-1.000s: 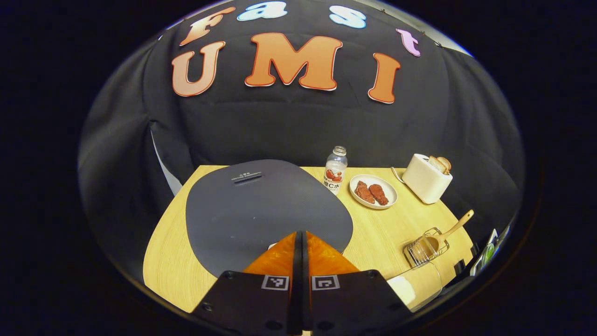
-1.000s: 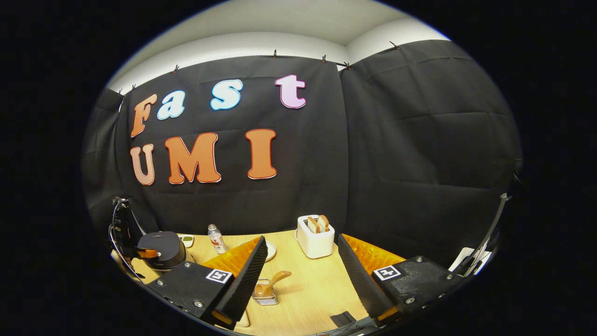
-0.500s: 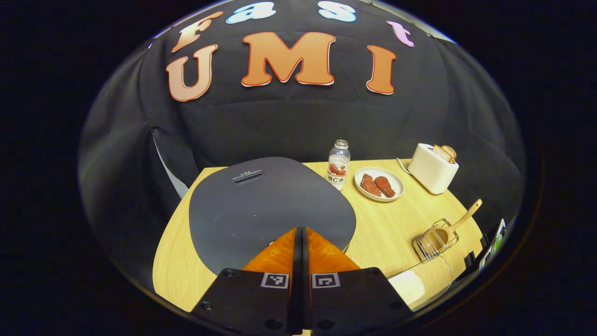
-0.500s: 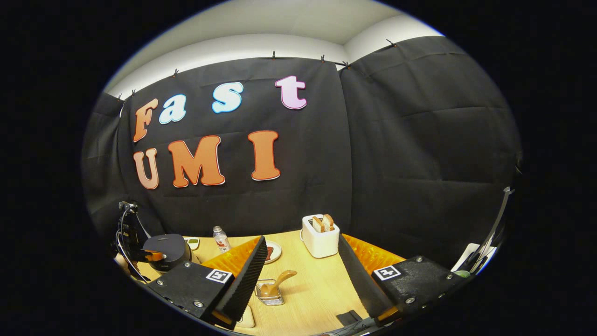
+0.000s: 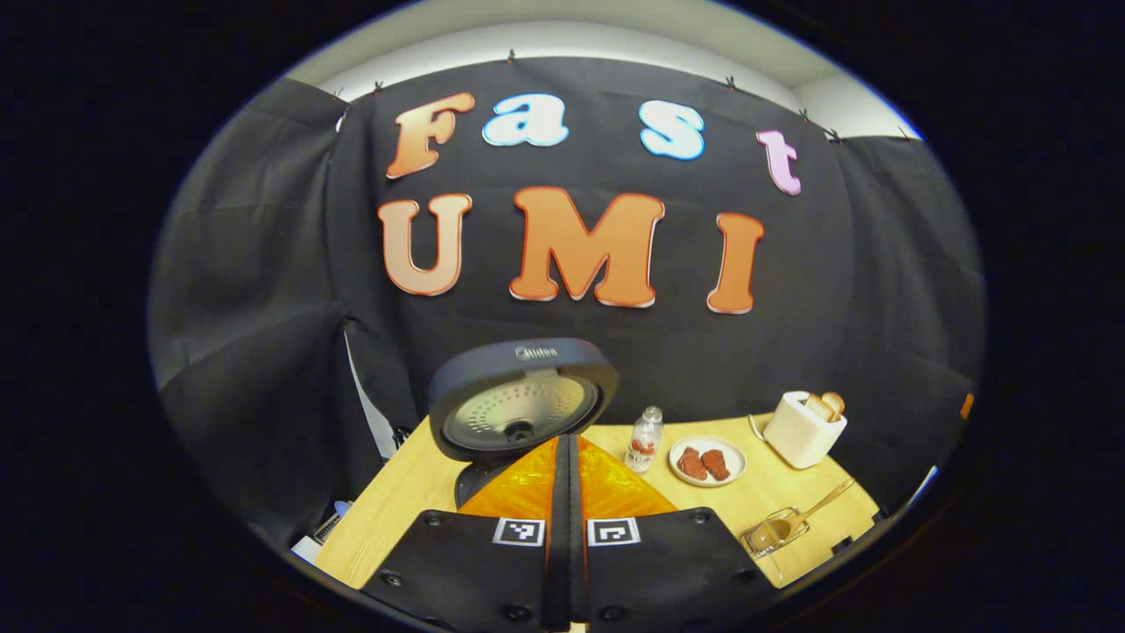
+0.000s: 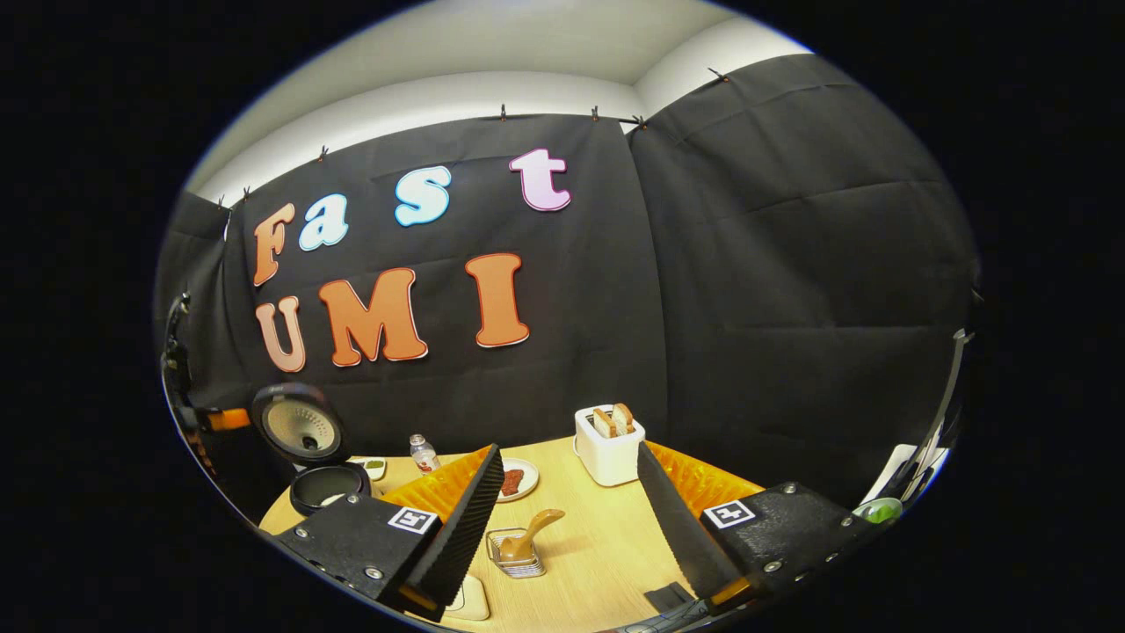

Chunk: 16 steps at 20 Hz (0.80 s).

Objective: Close the left gripper, press the button to open the rice cooker; take a wooden spoon from the chopstick holder with the right hand, scoop a spoonful of rice and pour it into the rice cooker, then put the wooden spoon back into the chopstick holder.

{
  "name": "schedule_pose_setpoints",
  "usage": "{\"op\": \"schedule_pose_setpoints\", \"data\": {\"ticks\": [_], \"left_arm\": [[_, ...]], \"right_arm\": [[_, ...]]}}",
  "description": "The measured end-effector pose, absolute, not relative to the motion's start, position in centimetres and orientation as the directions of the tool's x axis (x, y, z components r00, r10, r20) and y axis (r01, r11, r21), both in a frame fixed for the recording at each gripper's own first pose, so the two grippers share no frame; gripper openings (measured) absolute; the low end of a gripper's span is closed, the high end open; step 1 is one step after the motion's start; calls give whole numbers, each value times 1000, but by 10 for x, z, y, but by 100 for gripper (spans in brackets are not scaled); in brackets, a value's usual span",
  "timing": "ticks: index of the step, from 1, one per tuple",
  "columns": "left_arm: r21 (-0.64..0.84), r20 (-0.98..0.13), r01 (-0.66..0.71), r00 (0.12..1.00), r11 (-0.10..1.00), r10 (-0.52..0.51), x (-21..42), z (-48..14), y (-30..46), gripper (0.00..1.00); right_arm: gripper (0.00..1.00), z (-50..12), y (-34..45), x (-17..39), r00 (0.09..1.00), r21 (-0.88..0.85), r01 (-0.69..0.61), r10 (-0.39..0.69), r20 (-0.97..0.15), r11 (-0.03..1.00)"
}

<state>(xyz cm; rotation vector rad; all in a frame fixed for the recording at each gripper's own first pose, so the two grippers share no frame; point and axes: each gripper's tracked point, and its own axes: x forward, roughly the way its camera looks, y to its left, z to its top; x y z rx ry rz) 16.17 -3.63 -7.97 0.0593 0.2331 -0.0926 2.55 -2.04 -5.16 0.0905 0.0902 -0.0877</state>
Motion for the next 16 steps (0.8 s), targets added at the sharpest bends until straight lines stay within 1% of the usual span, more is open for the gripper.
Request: {"op": "schedule_pose_setpoints", "data": {"ticks": [1,2,5,7,8,9,11,12,13,14,15,16], "left_arm": [[50,-203,85,977,995,-74,154,-61,-31,4],[54,-179,73,982,996,-62,147,-46,-29,2],[70,-113,30,993,997,-22,122,-3,-17,7],[76,-69,13,998,997,-7,105,21,-14,5],[79,-54,13,999,997,-9,116,38,-17,5],[87,-40,17,999,996,-14,109,47,-18,17],[114,-23,8,1000,993,-5,96,61,-14,22],[119,-36,18,999,993,-13,87,60,-18,20],[116,-44,13,999,993,-8,77,63,-20,16],[110,-45,17,999,994,-12,73,64,-21,19],[104,-43,15,999,994,-10,66,67,-20,32],[99,-39,10,999,995,-7,60,71,-20,36]], "right_arm": [[95,-53,-20,28,993,92,86,-78,-92,992],[95,-54,-19,32,993,101,82,-73,-91,991],[95,-68,-17,43,993,152,64,-48,-105,986],[94,-83,-17,56,992,186,57,-35,-121,981],[94,-91,-16,63,991,205,52,-24,-134,977],[94,-99,-15,69,988,227,49,-15,-151,973],[94,-116,-13,84,985,276,46,2,-172,960],[95,-127,-14,92,983,279,54,-2,-183,959],[94,-138,-16,100,982,277,62,-9,-190,959],[95,-149,-15,106,979,278,64,-7,-202,958],[95,-159,-11,112,976,290,55,10,-217,956],[95,-170,-6,117,971,303,51,24,-238,952]]}}
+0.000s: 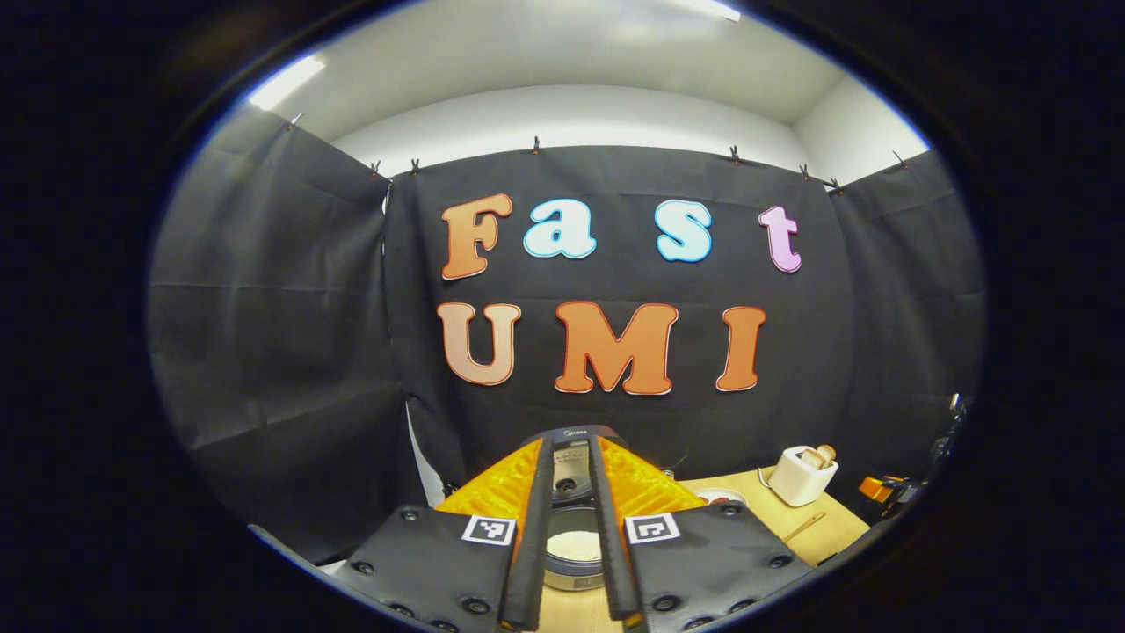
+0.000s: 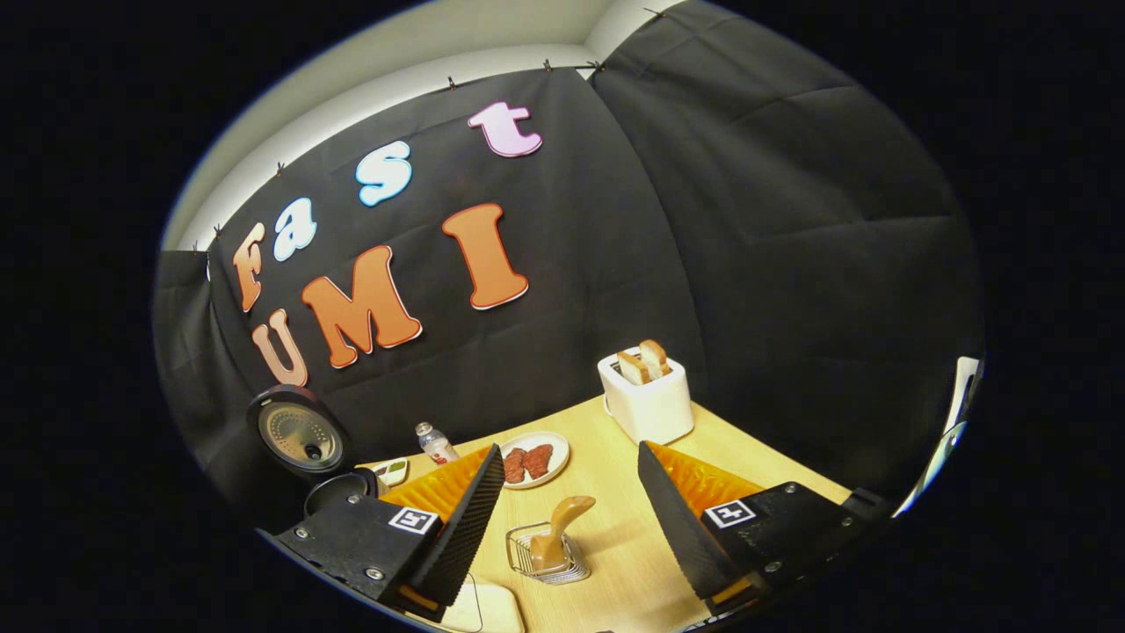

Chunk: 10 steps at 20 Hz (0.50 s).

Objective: Close the left gripper, press the button to open the rice cooker; take a wooden spoon from the chopstick holder with the right hand, scoop a spoonful of rice and pour it into the rice cooker, then put the wooden spoon back into the chopstick holder.

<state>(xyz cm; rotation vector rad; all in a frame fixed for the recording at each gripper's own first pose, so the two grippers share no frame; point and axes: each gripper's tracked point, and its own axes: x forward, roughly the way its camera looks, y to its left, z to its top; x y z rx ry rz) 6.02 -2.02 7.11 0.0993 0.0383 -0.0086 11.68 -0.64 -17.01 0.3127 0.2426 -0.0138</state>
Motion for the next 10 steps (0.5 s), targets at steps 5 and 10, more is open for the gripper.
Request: {"op": "schedule_pose_setpoints", "data": {"ticks": [5,10], "left_arm": [[115,-3,-59,998,992,60,36,77,3,78],[111,42,-159,987,981,156,23,85,22,100]], "right_arm": [[95,-226,3,142,938,350,57,71,-340,935],[93,-269,15,158,900,406,80,110,-422,910]]}}
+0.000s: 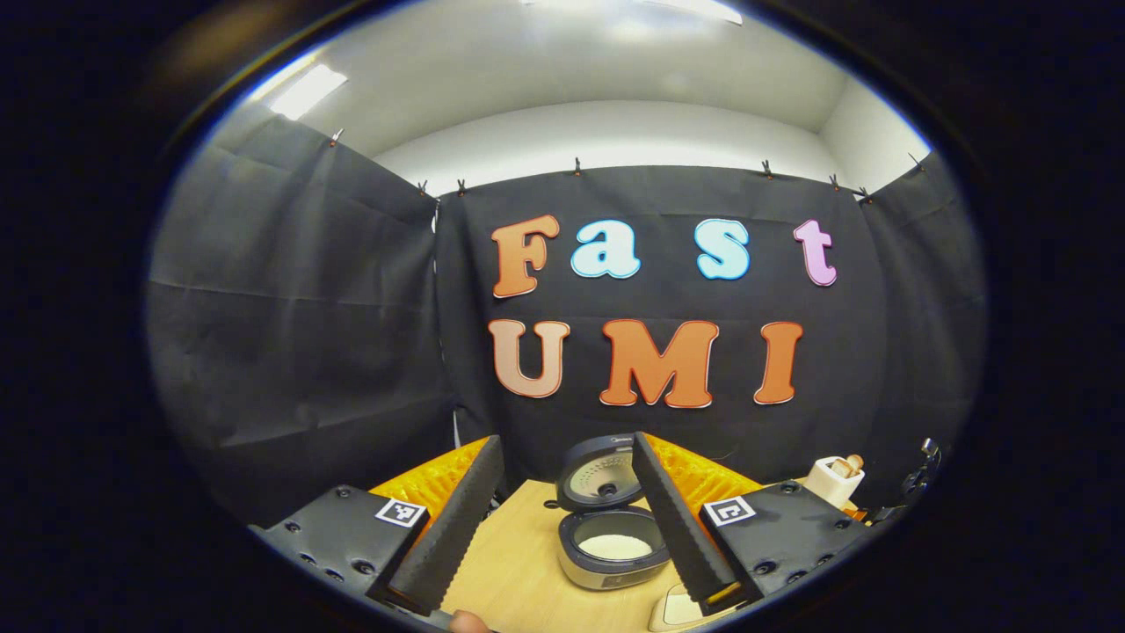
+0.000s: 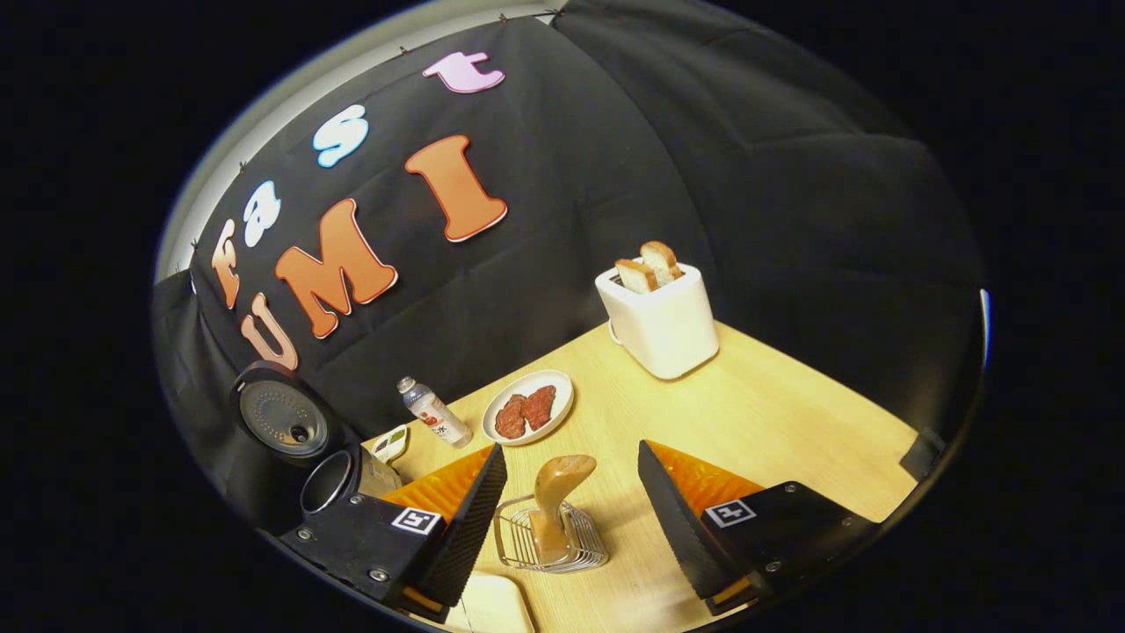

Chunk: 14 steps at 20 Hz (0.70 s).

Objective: Close the left gripper, press the button to open the rice cooker; take a wooden spoon from the chopstick holder with the right hand, scoop a spoonful of rice and pour it into the rice cooker, then put the wooden spoon back into the chopstick holder.

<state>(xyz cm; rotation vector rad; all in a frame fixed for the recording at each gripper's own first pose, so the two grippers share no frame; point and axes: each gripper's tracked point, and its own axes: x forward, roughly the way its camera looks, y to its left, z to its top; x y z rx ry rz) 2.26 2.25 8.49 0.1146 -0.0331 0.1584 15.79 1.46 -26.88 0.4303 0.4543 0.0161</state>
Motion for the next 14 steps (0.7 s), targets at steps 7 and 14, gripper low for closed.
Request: {"op": "schedule_pose_setpoints", "data": {"ticks": [7,14], "left_arm": [[96,27,-192,981,977,190,26,71,18,100],[97,11,-192,981,977,192,25,62,17,100]], "right_arm": [[66,-297,35,164,856,508,72,209,-473,858],[23,-286,54,170,853,572,12,290,-434,820]]}}
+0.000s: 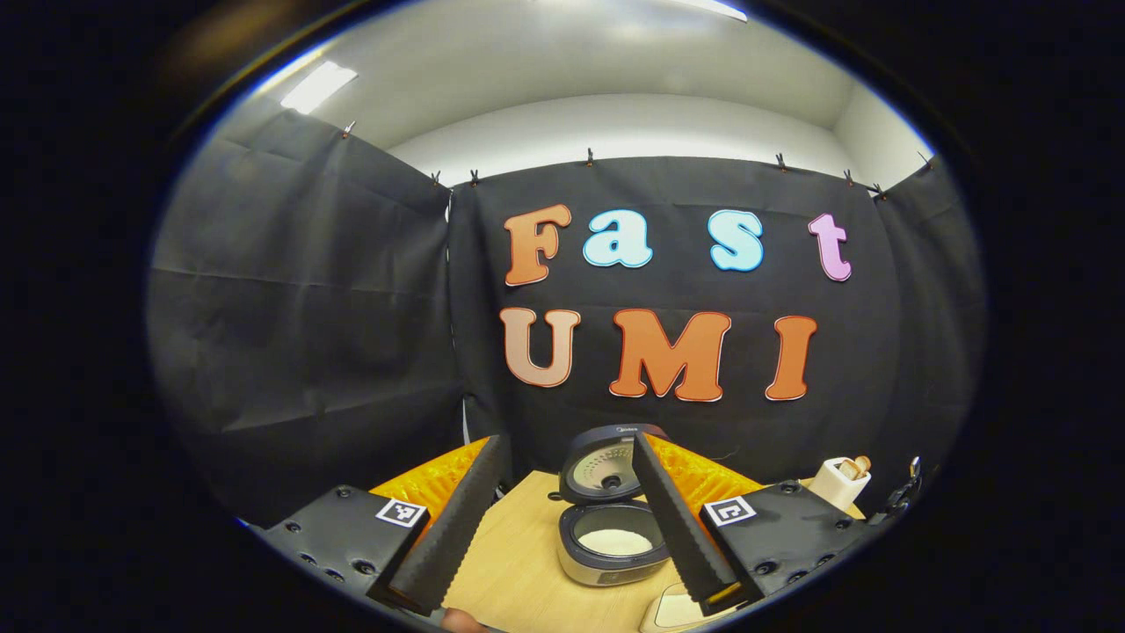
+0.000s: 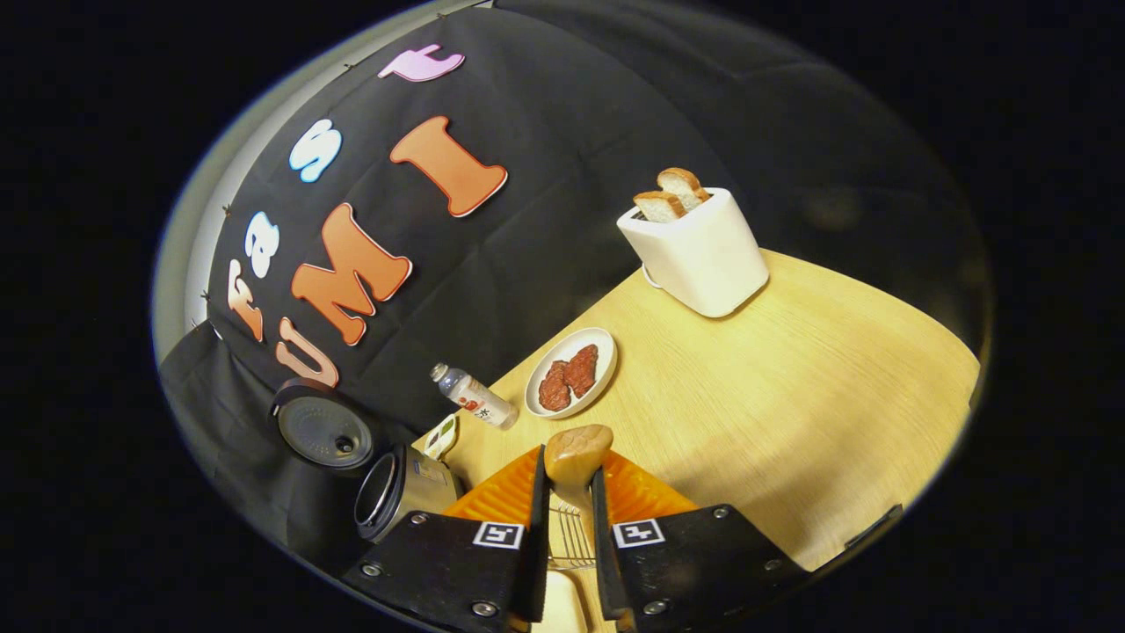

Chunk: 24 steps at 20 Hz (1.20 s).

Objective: Close the left gripper, press the button to open the rice cooker; take a wooden spoon from the chopstick holder with the right hand, scoop a spoonful of rice and pour it into the rice cooker, then put the wooden spoon back into the chopstick holder.

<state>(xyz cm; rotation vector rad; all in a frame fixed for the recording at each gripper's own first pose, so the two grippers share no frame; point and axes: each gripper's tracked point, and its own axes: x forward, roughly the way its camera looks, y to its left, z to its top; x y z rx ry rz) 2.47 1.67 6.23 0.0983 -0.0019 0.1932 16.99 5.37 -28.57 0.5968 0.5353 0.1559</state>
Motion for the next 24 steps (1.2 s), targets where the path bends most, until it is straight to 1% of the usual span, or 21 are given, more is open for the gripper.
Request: {"op": "schedule_pose_setpoints", "data": {"ticks": [2,6,7,8,11,12,15,18,24], "left_arm": [[88,10,-194,981,977,194,21,63,23,100],[62,4,-166,986,984,166,27,62,32,99],[63,2,-156,988,986,157,28,62,37,96],[70,1,-148,989,987,148,29,63,41,96],[85,17,-104,995,991,103,37,73,53,99],[86,17,-89,996,992,88,39,75,57,96],[74,9,-42,999,996,42,48,73,69,97],[68,-3,2,1000,998,-2,58,69,82,98],[87,-29,59,998,994,-57,70,59,105,100]], "right_arm": [[19,-278,59,167,864,539,-10,279,-420,842],[19,-247,63,163,897,491,-34,244,-370,870],[16,-237,64,160,905,483,-35,232,-355,875],[15,-224,65,157,916,470,-32,214,-340,882],[15,-185,72,137,946,439,-30,167,-279,898],[15,-172,80,128,952,438,-35,163,-259,899],[15,-141,109,98,963,427,-71,173,-207,902],[15,-133,141,71,962,397,-98,189,-197,912],[15,-162,191,44,954,316,-110,189,-232,943]]}}
